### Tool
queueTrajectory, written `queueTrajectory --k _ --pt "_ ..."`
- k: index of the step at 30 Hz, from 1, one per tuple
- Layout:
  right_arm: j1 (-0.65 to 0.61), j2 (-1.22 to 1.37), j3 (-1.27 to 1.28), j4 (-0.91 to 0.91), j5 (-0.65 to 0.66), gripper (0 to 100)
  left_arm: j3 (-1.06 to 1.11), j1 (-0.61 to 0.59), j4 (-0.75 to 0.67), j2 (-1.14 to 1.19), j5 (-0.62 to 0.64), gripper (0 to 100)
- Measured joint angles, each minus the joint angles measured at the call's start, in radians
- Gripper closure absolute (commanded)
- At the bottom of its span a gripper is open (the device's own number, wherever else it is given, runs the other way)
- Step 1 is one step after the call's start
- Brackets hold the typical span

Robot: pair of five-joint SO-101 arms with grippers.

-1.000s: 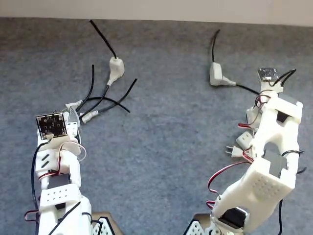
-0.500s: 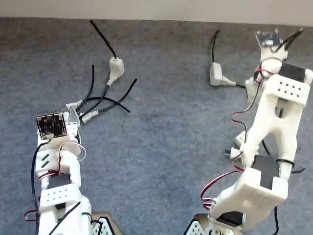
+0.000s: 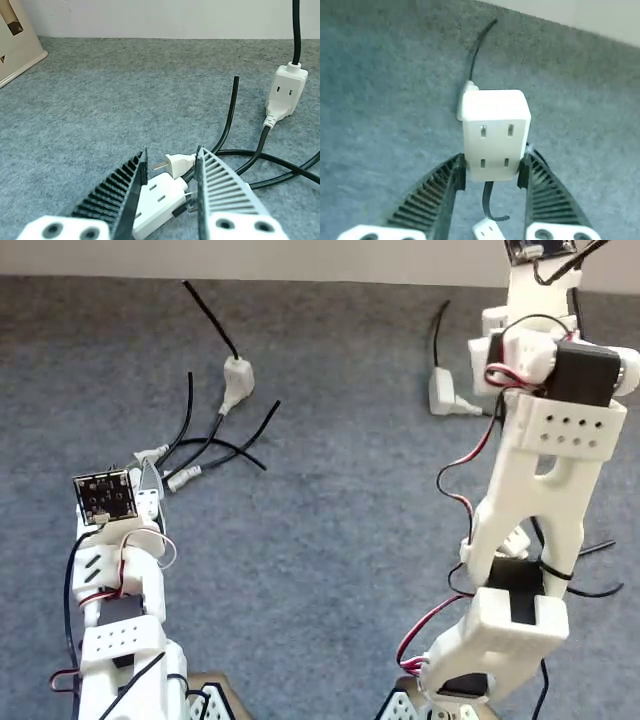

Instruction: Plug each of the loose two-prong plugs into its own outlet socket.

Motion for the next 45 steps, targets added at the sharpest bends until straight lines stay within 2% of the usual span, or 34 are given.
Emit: queueTrajectory --k 8,15,18,21,28,33,37,45 --pt "-0.127 -0.002 0.091 0.000 -0.384 84.0 0.000 0.000 0.000 0.000 0.000 84" --pt "-0.331 -0.002 0.276 0.000 -0.695 83.9 0.000 -0.003 0.000 0.000 0.000 84" --pt "-0.414 -0.002 0.391 -0.009 -0.783 83.9 0.000 -0.026 0.000 0.000 0.000 84" --pt "-0.465 -0.002 0.537 -0.097 -0.802 83.9 0.000 -0.026 0.000 0.000 0.000 84" --pt "-0.486 -0.002 0.930 -0.417 -0.815 83.7 0.000 -0.026 0.000 0.000 0.000 84" --pt "-0.597 -0.002 1.076 -0.577 -0.646 83.7 0.000 -0.026 0.000 0.000 0.000 84" --pt "-0.647 -0.002 1.158 -0.649 -0.583 83.7 0.000 -0.026 0.000 0.000 0.000 84" --pt "-0.621 -0.002 1.269 -0.690 -0.525 83.5 0.000 -0.026 0.000 0.000 0.000 84"
